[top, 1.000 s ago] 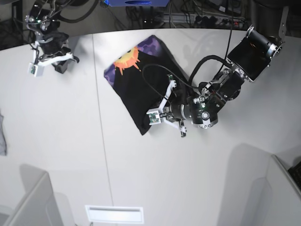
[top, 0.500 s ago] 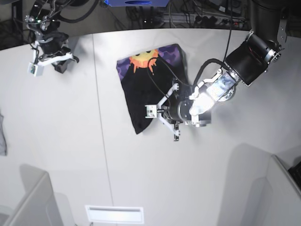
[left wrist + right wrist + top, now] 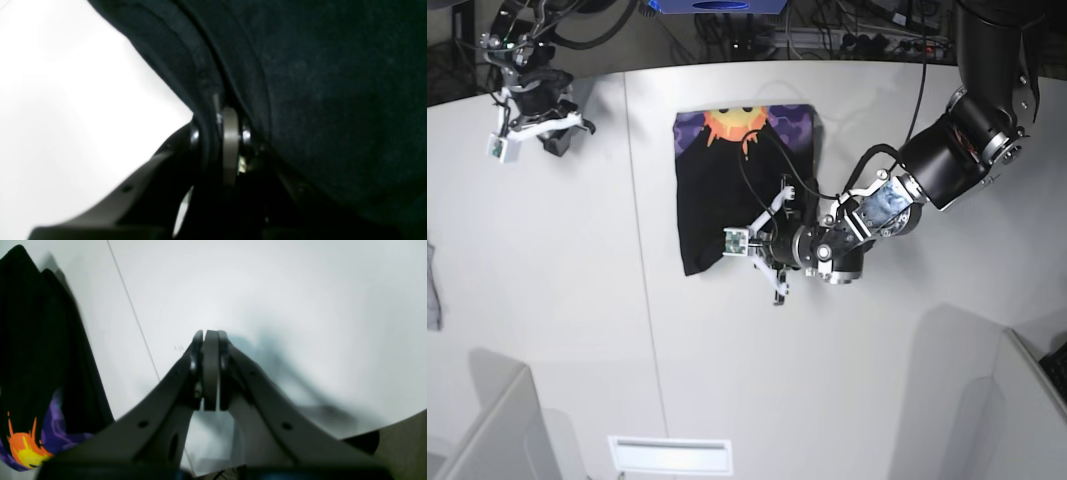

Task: Fold the T-shirt properly
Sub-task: 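Drag and rotate the bundle with the left gripper to square it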

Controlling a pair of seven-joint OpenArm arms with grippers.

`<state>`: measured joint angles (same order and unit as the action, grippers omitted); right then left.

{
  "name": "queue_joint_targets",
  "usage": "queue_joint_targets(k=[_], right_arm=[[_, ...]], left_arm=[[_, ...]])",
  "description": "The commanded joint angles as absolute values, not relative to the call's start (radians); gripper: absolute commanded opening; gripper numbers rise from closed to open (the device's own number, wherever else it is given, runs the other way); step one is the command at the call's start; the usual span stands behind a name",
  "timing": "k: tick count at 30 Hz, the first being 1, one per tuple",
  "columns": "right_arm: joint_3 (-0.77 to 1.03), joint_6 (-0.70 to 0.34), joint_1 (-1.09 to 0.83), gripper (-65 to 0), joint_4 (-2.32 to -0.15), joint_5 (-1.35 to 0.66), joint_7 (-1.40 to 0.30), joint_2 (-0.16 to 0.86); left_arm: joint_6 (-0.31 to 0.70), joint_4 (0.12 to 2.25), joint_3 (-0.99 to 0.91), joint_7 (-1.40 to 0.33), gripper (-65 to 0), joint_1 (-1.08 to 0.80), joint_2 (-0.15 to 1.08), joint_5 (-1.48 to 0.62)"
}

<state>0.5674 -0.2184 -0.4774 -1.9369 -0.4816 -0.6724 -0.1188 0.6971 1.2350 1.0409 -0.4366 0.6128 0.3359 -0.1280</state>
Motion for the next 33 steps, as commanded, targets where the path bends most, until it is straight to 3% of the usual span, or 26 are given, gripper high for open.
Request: queue_joint_targets(k=[1, 20, 28, 31, 33], right_arm=[[0.568, -0.225, -0.479, -65.0, -1.951, -0.49, -0.65, -0.114], [0.564, -0.225, -0.469, -65.0, -1.923, -0.49, -0.651, -0.12], [0.542, -0.225, -0.467, -65.0, -1.923, -0.49, -0.653, -0.12], [0.542, -0.225, -0.466, -65.0, -1.923, -0.49, -0.653, -0.12], [0.542, -0.225, -0.467, -65.0, -1.923, -0.49, -0.653, -0.12]], left_arm=[[0.698, 1.239, 1.033, -0.43, -65.0, 0.639, 0.32, -0.125], [0.698, 1.244, 1.032, -0.539, -63.5, 0.71, 0.292, -0.125], [0.698, 1.236, 1.032, -0.539, -25.5, 0.763, 0.254, -0.125], [0.698, 1.248, 1.029, -0.539, -18.6, 0.78, 0.246, -0.133], [0.698, 1.273, 0.992, -0.541, -17.4, 0.782, 0.243, -0.134]])
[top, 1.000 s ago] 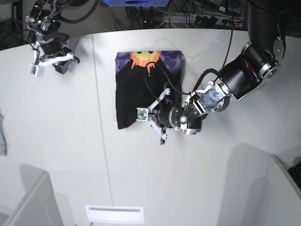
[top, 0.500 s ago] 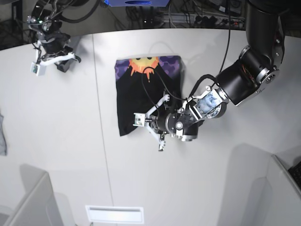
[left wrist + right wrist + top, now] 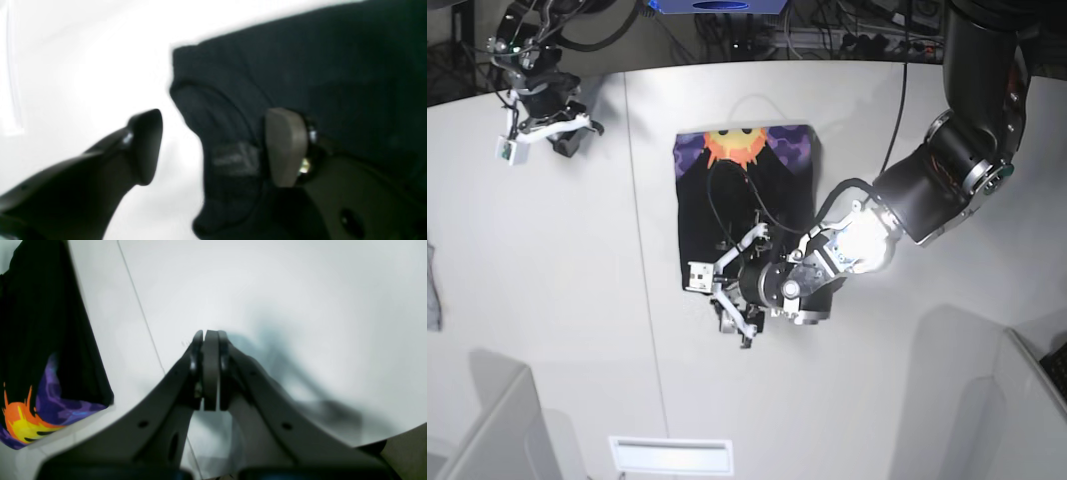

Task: Fold the T-shirt properly

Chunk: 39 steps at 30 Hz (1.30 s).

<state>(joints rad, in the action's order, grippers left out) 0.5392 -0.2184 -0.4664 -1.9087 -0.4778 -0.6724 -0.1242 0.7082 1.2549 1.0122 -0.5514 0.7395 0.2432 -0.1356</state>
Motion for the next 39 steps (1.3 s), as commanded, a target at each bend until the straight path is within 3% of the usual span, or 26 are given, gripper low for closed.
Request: queue_joint_targets(k=[1, 3, 6, 10, 11, 19, 29, 39], right_arm=[[0.542, -0.225, -0.467, -65.0, -1.923, -0.49, -0.654, -0.12], [0.542, -0.225, -0.467, -65.0, -1.923, -0.49, -0.654, -0.119], [0.542, -0.226, -0.467, -65.0, -1.923, -0.49, -0.651, -0.113], [0.544, -0.231, -0.469, -65.0, -1.926, -0.487, -0.648, -0.087], [0.541, -0.245, -0.469, -65.0, -1.926, -0.486, -0.644, -0.07], [0.55, -0.427, -0.498, -65.0, -1.926, -0.484, -0.47, 0.021], [0.542, -0.438, -0.526, -65.0, -1.923, -0.483, -0.357, 0.153], [0.541, -0.44, -0.634, -65.0, -1.931, -0.483, -0.291, 0.245]], left_arm=[[0.698, 1.288, 0.949, -0.542, -17.9, 0.776, 0.242, -0.134], [0.698, 1.322, 0.857, -0.542, -19.7, 0.766, 0.242, -0.134], [0.698, 1.397, 0.694, -0.542, -30.4, 0.723, 0.249, -0.127], [0.698, 1.517, 0.46, -0.542, -60.9, 0.601, 0.294, -0.124], [0.698, 1.549, 0.417, -0.542, -65.0, 0.564, 0.306, -0.124], [0.698, 1.77, 0.153, -0.535, -65.0, 0.234, 0.417, -0.124], [0.698, 1.968, -0.223, -0.522, -65.0, -0.211, 0.375, -0.127], [0.698, 1.965, -0.432, 0.038, -65.0, -0.699, 0.242, -0.131]])
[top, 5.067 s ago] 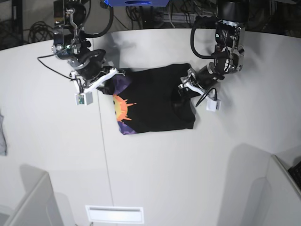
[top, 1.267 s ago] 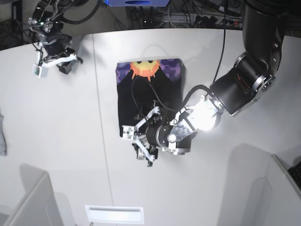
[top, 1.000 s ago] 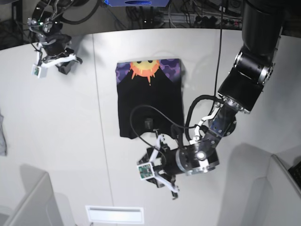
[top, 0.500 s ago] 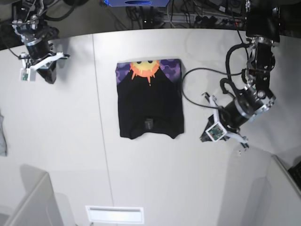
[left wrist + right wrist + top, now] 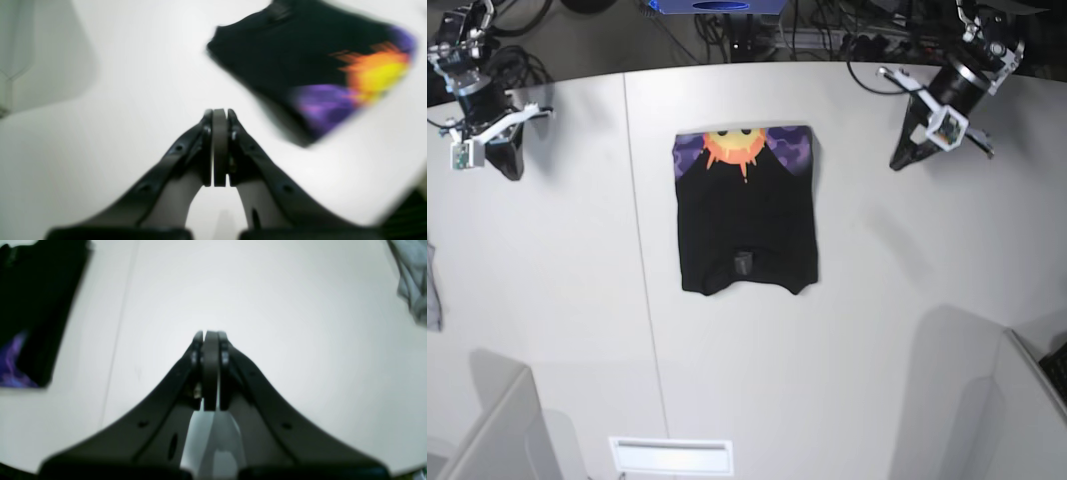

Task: Fold the T-shirt properly

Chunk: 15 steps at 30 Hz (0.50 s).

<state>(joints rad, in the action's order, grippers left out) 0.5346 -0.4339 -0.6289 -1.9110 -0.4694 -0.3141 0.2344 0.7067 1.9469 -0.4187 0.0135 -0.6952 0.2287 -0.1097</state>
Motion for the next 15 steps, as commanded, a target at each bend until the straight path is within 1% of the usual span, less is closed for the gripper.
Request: queue_joint_targets(k=[1, 9, 15], right_arm=[[0.539, -0.44, -0.659, -65.0, -1.934, -0.483, -0.291, 0.245], [0.535, -0.44, -0.86, -65.0, -2.002, -0.483, -0.292, 0.24], [0.49, -0.438, -0.995, -65.0, -1.998, -0.483, -0.292, 0.237]], left_arm=[[0.698, 1.965, -0.446, 0.054, -65.0, -0.739, 0.237, -0.134], [0.698, 1.954, -0.496, 0.166, -65.0, -0.934, 0.156, -0.13], [0.698, 1.914, -0.495, 0.166, -65.0, -1.027, 0.142, -0.125]])
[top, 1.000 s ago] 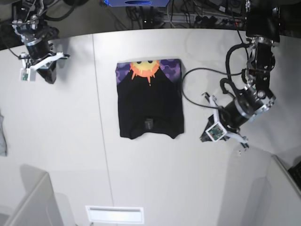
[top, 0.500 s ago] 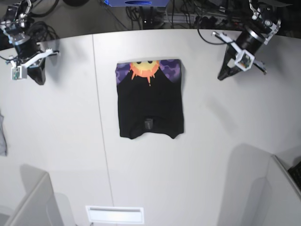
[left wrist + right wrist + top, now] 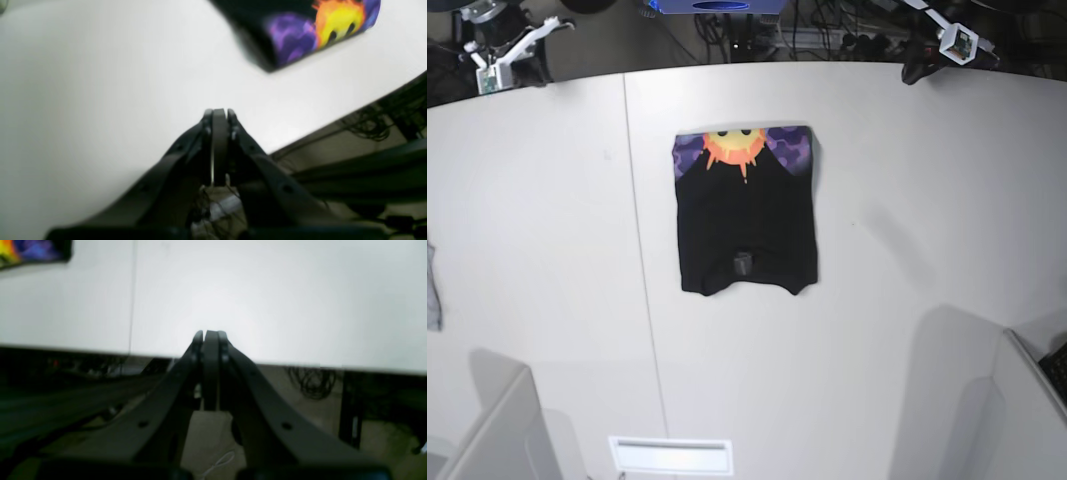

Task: Fold the T-shirt properly

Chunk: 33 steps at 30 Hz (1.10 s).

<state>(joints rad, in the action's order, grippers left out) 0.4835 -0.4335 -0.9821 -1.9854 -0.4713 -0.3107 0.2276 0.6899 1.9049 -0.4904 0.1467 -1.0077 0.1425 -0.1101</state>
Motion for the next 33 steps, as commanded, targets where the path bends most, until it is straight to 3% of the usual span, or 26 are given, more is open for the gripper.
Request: queue_joint_targets(k=[1, 9, 16, 18, 25, 30, 33], right_arm=[[0.476, -0.438, -1.02, -65.0, -1.998, -0.483, -0.295, 0.237], [0.363, -0.437, -1.087, -65.0, -1.914, -0.483, -0.503, 0.236], [0.203, -0.435, -1.003, -65.0, -1.618, -0.483, -0.529, 0.237], [0.154, -0.435, -0.96, -65.0, -1.503, -0.481, -0.501, 0.237], [0.018, -0.435, -0.805, -65.0, -1.098, -0.481, -0.248, 0.237], [-0.133, -0.435, -0.611, -65.0, -0.708, -0.481, -0.13, 0.245], [-0.252, -0.435, -0.509, -65.0, -0.501, -0.481, -0.015, 0.246]], left_arm=[[0.698, 1.897, -0.493, 0.166, -65.0, -1.041, 0.14, -0.125], [0.698, 1.584, -0.484, 0.174, -65.0, -1.053, 0.148, -0.124], [0.698, 1.145, -0.42, 0.179, -65.0, -0.911, 0.249, -0.122], [0.698, 1.004, -0.355, 0.194, -65.0, -0.845, 0.275, -0.122], [0.698, 0.585, -0.142, 0.509, -65.0, -0.684, 0.298, -0.124], [0.698, 0.312, -0.016, 0.545, -65.0, -0.533, 0.295, -0.124], [0.575, 0.232, 0.054, 0.547, -65.0, -0.473, 0.291, -0.125]])
